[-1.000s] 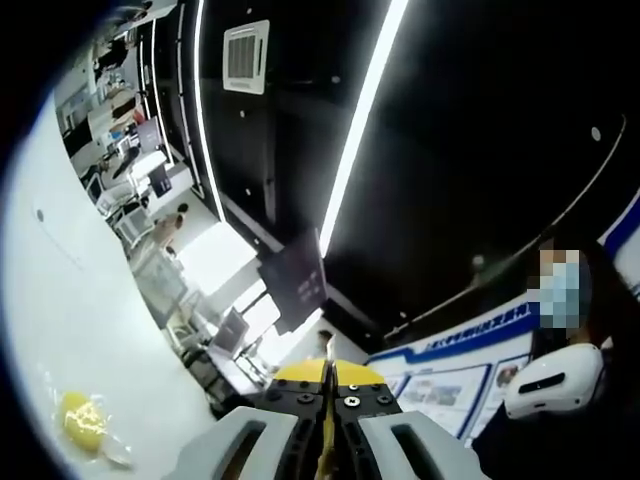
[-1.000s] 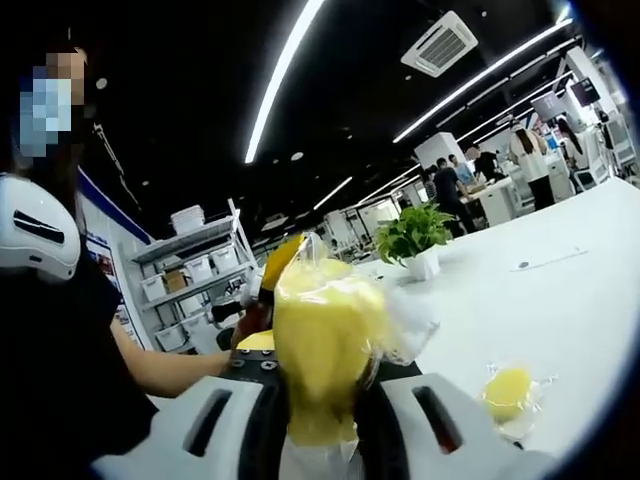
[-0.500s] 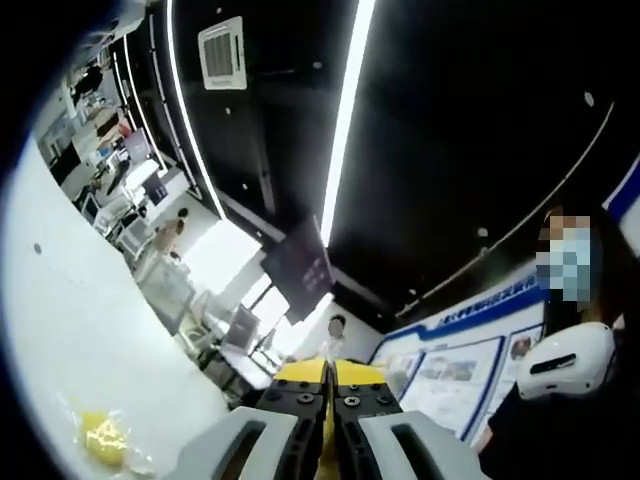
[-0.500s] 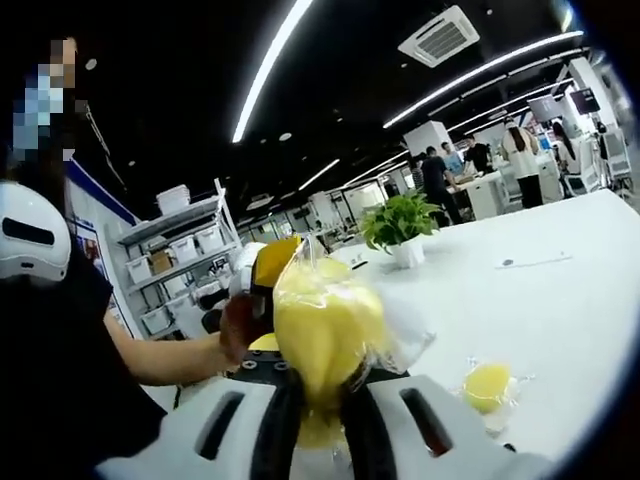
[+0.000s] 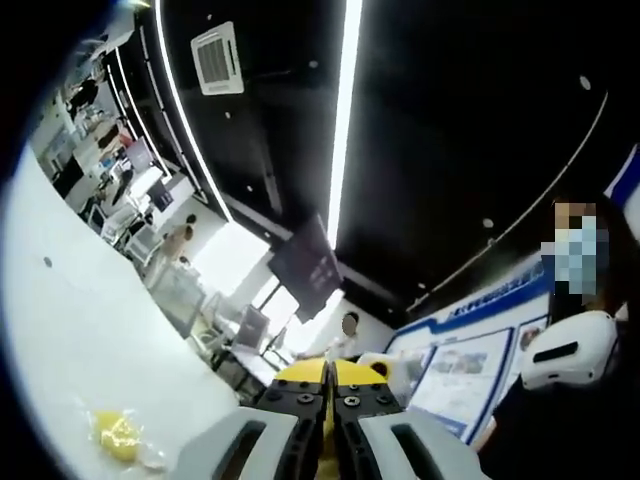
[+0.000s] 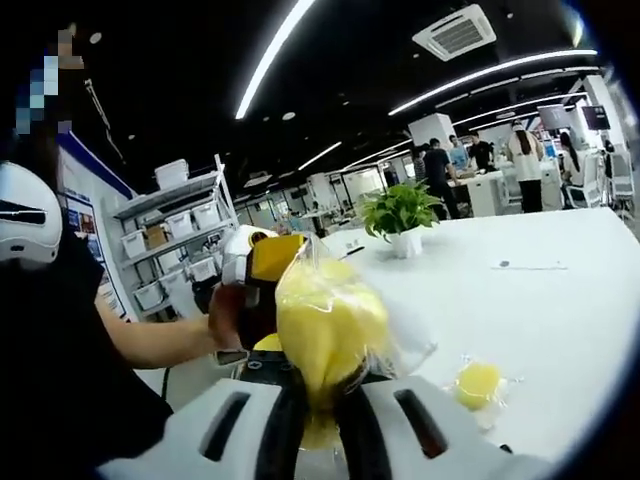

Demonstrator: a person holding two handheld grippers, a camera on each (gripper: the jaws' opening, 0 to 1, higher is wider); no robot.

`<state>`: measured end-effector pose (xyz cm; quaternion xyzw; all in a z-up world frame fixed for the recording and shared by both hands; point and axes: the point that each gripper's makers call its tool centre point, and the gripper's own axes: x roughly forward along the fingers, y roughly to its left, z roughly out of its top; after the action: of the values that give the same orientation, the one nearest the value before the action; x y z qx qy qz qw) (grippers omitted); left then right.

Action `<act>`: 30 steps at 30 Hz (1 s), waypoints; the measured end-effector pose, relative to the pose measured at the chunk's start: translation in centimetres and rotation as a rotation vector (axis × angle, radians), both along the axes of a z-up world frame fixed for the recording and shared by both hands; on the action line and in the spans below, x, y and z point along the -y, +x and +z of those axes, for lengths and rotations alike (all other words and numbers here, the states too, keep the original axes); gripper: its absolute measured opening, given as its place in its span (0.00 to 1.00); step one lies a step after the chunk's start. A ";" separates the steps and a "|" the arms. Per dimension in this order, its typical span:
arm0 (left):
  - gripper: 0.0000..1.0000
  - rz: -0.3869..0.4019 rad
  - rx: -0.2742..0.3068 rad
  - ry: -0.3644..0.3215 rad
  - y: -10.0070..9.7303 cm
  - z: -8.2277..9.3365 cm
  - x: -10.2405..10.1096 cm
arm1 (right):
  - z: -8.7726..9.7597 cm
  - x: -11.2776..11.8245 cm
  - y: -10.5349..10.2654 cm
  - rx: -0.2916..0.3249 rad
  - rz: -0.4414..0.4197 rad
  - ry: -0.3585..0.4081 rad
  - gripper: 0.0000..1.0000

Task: Compare the silicone blocks by pressing each to a similar depth, holding the contact briefly, and releasing to observe deformation and rebound differences across the visible hardness samples.

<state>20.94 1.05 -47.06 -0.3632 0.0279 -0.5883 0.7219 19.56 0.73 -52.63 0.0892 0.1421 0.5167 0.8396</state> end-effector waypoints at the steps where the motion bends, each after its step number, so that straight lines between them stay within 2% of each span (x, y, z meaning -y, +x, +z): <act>1: 0.00 0.000 -0.001 -0.002 0.0 0.0 -0.1 | 0.0 0.0 0.0 0.002 0.002 -0.003 0.05; 6: 0.00 0.009 -0.009 -0.016 -0.3 0.0 -0.6 | 0.1 -0.3 -0.3 0.002 0.015 -0.017 0.04; 8: 0.00 0.006 -0.011 -0.032 -0.6 0.2 -0.7 | 0.4 -0.4 -0.3 0.098 0.004 -0.058 0.04; 9: 0.00 0.006 -0.009 -0.044 -0.7 0.4 -0.9 | 0.6 -0.6 -0.5 0.101 -0.007 -0.062 0.04; 14: 0.00 0.017 -0.012 -0.042 -0.7 0.3 -1.3 | 0.4 -1.0 -0.6 0.084 -0.009 -0.054 0.04; 19: 0.00 0.030 -0.008 -0.011 -1.0 -0.1 -1.4 | -0.1 -1.1 -1.0 0.062 0.005 -0.050 0.04; 21: 0.00 0.039 -0.007 -0.003 -1.0 -0.3 -1.4 | -0.3 -1.1 -1.0 0.030 -0.003 -0.045 0.04; 22: 0.00 0.044 -0.008 0.003 -1.0 -0.4 -1.4 | -0.4 -1.1 -1.2 -0.016 0.000 -0.033 0.04; 27: 0.00 0.042 -0.010 0.001 -1.1 -0.4 -1.5 | -0.3 -1.2 -1.3 -0.002 0.002 -0.036 0.04; 29: 0.00 0.038 -0.008 0.003 -1.1 -0.4 -1.4 | -0.3 -1.2 -1.5 0.033 0.005 -0.064 0.04; 30: 0.00 0.038 -0.006 0.005 -1.1 -0.5 -1.4 | -0.4 -0.9 -1.2 0.072 -0.010 -0.091 0.04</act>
<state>19.80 2.46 -47.52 -0.3636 0.0248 -0.5732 0.7339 18.39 1.67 -52.99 0.0331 0.1349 0.5081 0.8500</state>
